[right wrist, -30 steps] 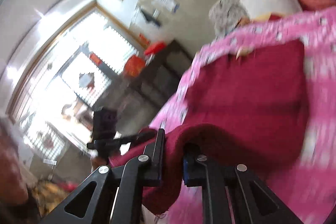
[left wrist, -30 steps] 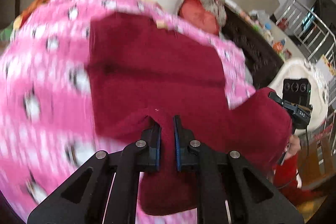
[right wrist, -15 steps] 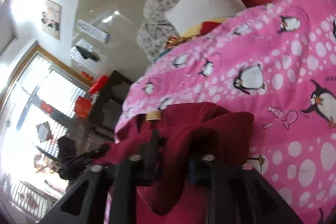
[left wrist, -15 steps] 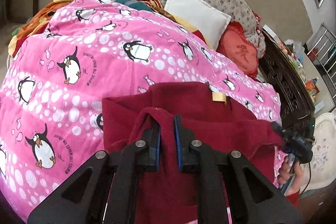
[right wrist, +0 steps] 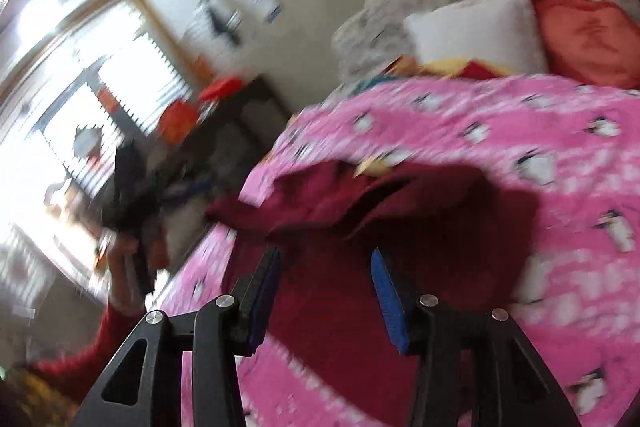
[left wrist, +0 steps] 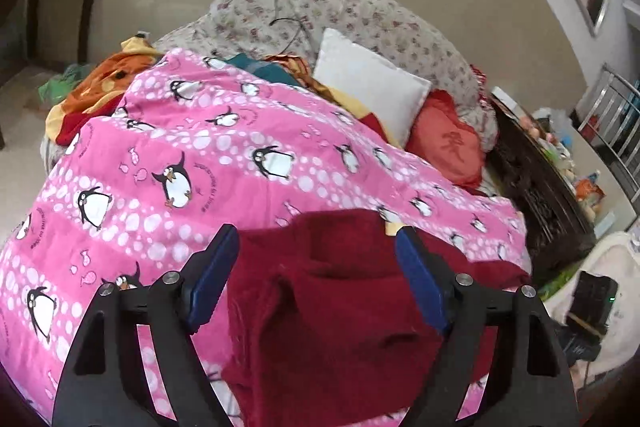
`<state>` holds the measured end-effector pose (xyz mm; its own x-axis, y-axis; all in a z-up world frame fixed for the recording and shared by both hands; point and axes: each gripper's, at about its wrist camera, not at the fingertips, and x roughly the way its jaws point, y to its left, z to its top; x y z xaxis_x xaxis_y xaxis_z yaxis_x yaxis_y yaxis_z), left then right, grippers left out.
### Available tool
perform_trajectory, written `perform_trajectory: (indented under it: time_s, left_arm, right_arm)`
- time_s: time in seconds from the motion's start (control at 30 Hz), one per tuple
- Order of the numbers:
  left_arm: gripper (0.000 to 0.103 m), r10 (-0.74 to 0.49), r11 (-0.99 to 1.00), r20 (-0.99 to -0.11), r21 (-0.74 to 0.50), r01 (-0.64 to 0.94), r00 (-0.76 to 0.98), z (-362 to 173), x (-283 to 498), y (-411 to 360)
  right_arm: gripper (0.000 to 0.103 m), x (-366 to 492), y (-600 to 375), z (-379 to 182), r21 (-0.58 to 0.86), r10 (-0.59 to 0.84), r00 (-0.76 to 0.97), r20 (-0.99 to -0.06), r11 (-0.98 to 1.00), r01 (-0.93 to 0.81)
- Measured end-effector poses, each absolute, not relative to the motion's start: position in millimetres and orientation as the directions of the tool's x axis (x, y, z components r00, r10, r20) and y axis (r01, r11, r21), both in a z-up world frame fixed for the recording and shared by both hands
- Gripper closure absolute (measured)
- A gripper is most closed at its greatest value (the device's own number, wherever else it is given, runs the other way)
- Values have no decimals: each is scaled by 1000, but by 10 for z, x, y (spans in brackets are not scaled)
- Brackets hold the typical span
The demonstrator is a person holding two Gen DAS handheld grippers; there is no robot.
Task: Fold small clothes
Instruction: 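Lift the held hem and fold it over toward the collar with both grippers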
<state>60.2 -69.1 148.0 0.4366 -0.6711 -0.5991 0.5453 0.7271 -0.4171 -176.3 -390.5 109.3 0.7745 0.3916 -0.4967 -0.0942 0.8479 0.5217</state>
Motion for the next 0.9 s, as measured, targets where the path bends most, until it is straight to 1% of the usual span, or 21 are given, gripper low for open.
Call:
perform_trajectory:
  time_s: [0.1,0.17,0.2,0.27,0.33,0.43,0.53,0.6,0.67,0.77,0.83,0.9]
  left_arm:
    - [22,-648,727,-624,-337,599,436,1445,326,-682]
    - [22,-646,715,-636,-310,627,422,1382,149,-694]
    - [22,-647,709,-641,-305,636,413,1349,85,-700]
    - [22,-644,699,-660,-304,647,386,1236,-33,-734]
    - [22,-638,693,-683,-309,651,356,1122,-56,-826]
    - [22,-605,711,-709,-278,646,362,1022,59,-1077]
    - [22,-568,764,-697,-250,595,437,979,404,-1296]
    - [22,-521,814,-699,-234,532,489,934,692,-1386]
    - [22,-509,828,-725,-264,496,464,853,887,-1392]
    - [22,-509,843,-746,-330,425,430,748,1026,-1216]
    - [22,-514,843,-737,-340,416,438,757,939,-1075]
    - [22,-502,847,-734,-313,429,456,778,776,-980]
  right_arm:
    - [58,-1618,-3715,928,490,408,722,-559,865,-109]
    - [58,-1506,-3713,861,449,361,720,-593,890,-76]
    - [58,-1439,-3733,850,442,345,726,-595,895,-64]
    - [58,-1305,-3840,882,464,331,758,-562,885,-42]
    - [58,-1125,-4003,945,468,269,803,-531,883,14]
    - [58,-856,-4249,932,488,202,831,-519,868,94]
    - [58,-584,-4461,781,498,137,818,-559,844,199]
    - [58,-472,-4559,663,490,110,791,-601,833,257]
    - [58,-516,-4606,642,494,110,778,-618,825,275]
    - [58,-786,-4572,771,470,85,800,-594,844,259]
    - [58,-1028,-4521,861,395,22,784,-620,872,288]
    - [57,-1244,-4468,904,334,-29,771,-637,890,310]
